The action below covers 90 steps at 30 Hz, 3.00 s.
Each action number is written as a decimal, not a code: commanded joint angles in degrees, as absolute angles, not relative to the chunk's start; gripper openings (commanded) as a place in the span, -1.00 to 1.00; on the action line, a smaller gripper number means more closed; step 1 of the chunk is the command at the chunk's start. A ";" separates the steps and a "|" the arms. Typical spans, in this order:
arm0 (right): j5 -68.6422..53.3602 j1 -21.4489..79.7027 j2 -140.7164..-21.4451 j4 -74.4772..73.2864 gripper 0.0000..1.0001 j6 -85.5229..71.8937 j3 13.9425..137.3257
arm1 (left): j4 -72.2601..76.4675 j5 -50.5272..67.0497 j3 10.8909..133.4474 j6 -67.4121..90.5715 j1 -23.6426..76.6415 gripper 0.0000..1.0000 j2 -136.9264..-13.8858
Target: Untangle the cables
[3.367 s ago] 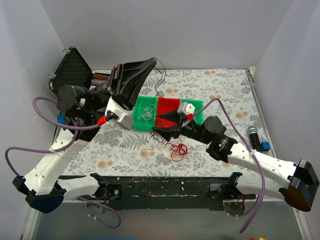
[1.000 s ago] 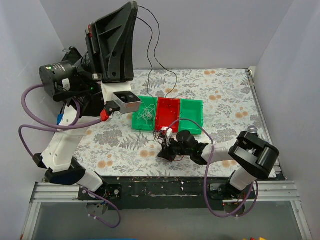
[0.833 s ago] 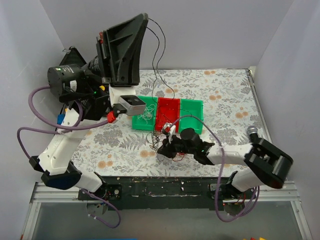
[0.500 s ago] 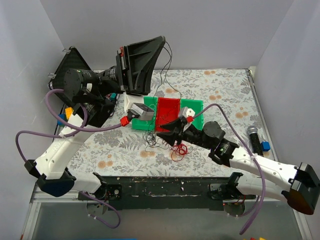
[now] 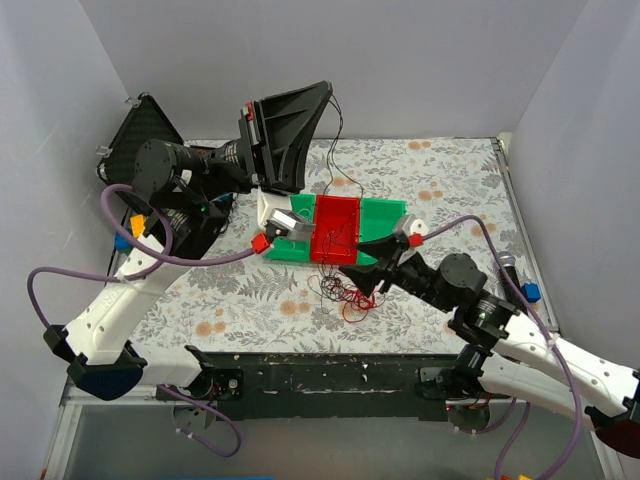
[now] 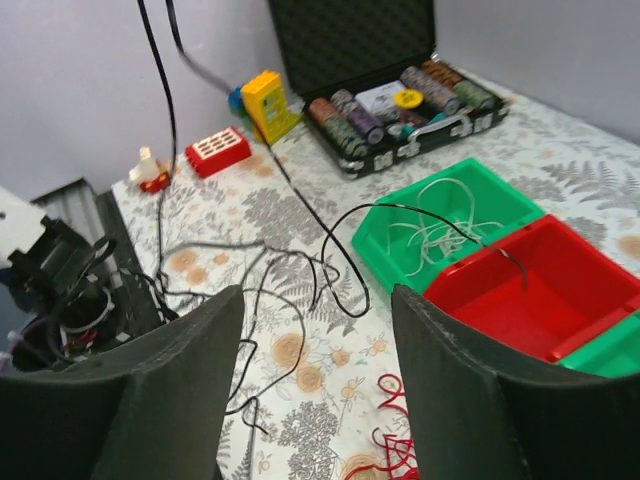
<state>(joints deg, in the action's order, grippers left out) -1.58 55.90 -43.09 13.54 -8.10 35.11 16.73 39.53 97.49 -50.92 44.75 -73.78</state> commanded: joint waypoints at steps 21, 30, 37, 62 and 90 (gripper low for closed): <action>-4.65 56.07 -44.45 24.51 0.57 1.56 49.21 | 9.32 34.98 92.37 -54.14 45.00 -1.00 -70.40; -5.89 56.07 -53.61 30.14 0.66 5.80 52.12 | 9.32 35.68 92.72 -53.53 45.00 -1.00 -69.87; -7.29 56.07 -58.79 31.20 0.35 5.01 54.14 | 9.32 35.95 92.64 -53.17 45.09 -1.00 -69.61; -13.53 55.99 -67.58 33.92 -0.72 -8.43 40.17 | 19.50 33.23 95.27 -53.53 45.17 -1.00 -73.47; -17.32 56.07 -88.68 39.82 -0.71 -10.02 28.30 | 29.88 28.04 126.47 -48.87 45.26 -1.00 -90.88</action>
<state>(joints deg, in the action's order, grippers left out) -15.05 54.94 -83.50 56.84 -10.57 32.62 17.89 32.62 120.51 -46.83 44.88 -95.39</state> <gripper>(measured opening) 0.138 0.013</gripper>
